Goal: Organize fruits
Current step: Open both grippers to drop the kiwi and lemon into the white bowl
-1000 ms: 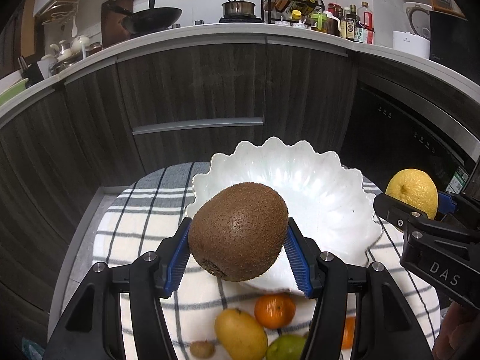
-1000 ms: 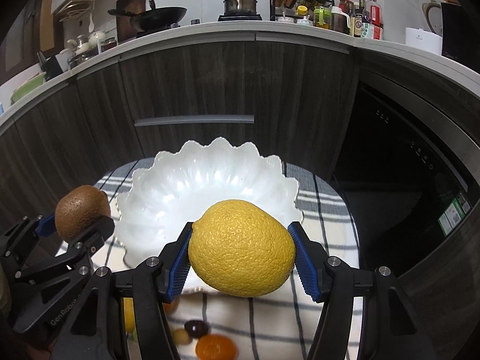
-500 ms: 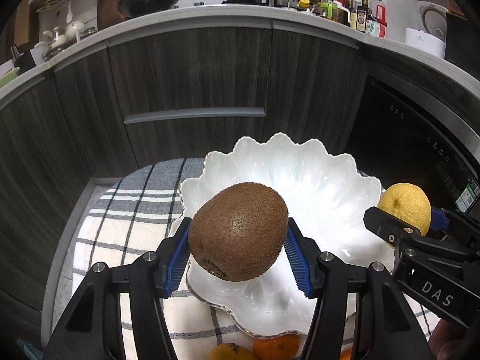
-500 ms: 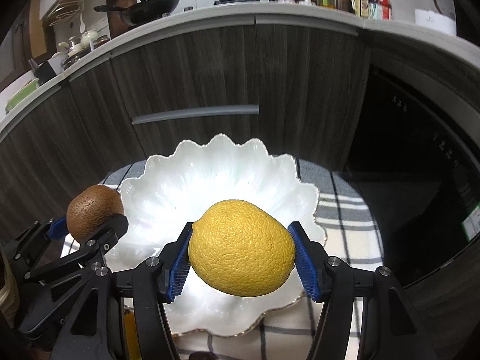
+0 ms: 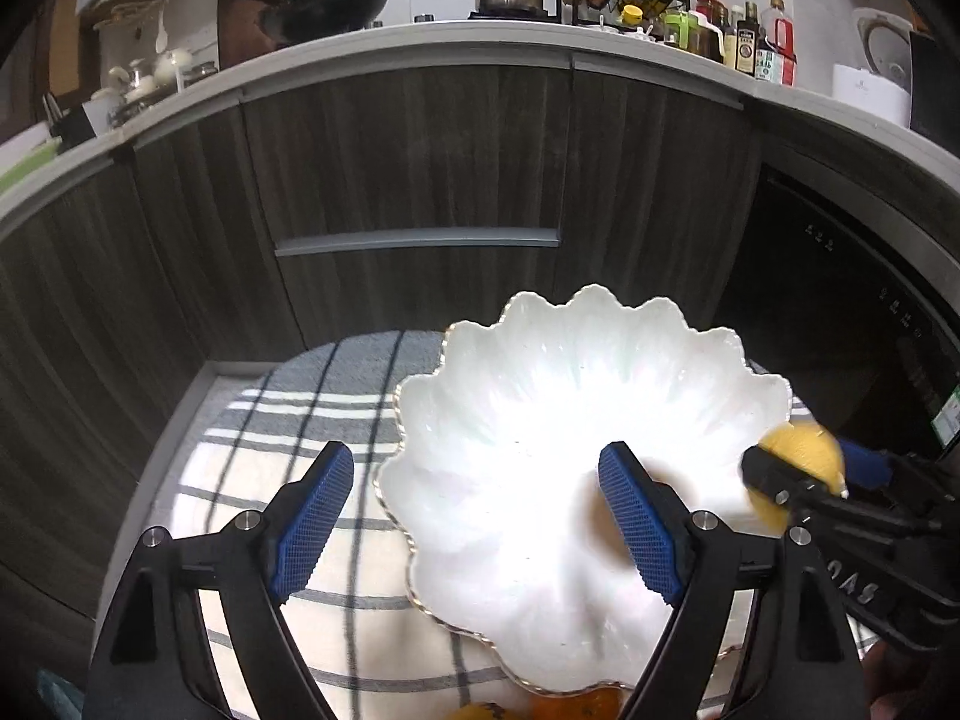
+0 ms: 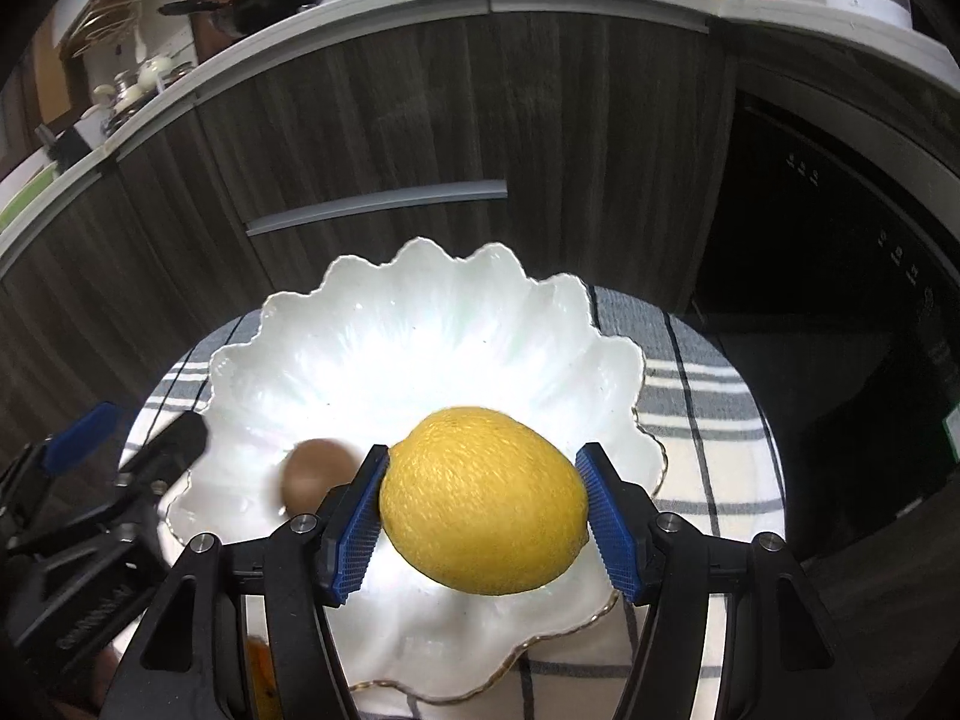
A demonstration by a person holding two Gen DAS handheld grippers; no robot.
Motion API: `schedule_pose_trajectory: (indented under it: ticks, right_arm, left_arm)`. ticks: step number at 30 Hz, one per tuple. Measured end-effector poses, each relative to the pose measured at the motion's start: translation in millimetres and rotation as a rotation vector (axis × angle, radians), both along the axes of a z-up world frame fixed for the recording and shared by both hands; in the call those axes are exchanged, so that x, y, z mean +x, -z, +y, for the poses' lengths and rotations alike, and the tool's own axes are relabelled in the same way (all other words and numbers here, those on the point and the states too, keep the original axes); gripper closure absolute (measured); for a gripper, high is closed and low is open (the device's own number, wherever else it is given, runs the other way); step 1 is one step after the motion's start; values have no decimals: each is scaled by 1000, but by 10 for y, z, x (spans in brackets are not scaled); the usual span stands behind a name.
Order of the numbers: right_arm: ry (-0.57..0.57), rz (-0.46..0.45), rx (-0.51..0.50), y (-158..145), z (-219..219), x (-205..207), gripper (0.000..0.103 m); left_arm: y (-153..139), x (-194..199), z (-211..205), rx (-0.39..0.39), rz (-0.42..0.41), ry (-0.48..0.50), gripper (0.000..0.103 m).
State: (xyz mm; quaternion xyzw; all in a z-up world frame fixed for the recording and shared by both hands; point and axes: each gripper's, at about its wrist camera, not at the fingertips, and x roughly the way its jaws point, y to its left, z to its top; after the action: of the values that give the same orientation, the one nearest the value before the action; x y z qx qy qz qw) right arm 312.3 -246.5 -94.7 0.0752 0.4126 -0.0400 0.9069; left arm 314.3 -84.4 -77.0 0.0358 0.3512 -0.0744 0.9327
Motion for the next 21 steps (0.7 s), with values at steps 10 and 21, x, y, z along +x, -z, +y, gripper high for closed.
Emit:
schedule_pose_trajectory:
  ticks: [10,21]
  right_arm:
    - [53,-71,-44,-221,-12,-133,17]
    - [77,-93,-55,-417,10,-409,17]
  left_arm:
    - [-82,-135,79,-6,-13,-31,11]
    - [-281,-431,166,-14,-42,-60,6]
